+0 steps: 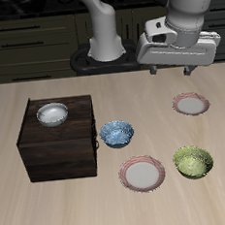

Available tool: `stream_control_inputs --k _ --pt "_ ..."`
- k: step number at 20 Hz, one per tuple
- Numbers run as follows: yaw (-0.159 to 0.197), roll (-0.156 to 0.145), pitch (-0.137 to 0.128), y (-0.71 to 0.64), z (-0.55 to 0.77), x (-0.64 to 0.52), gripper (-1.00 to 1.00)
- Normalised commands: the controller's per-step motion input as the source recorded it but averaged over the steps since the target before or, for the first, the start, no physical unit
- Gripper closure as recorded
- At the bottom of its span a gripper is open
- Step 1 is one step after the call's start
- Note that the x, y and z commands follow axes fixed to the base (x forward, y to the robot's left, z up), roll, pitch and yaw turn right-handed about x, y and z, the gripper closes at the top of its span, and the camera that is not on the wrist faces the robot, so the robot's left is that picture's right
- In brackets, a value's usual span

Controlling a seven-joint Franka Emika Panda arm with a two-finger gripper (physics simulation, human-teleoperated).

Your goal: Place the green bowl onto the plate that is on the left side of the table

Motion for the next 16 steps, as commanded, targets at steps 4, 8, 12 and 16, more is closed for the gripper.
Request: stream_control_inputs --k 4,8,12,16 --pt "-0.012 -0.006 0.009 0.12 0.02 0.18 -1.00" --pt "-0.003 0.021 -0.004 0.07 0.06 0.04 -1.00" --pt "-0.017 0.000 -0.007 0.07 0.08 0.14 -1.00" --pt "0.018 0.000 -0.020 0.09 0.04 0.15 -1.00"
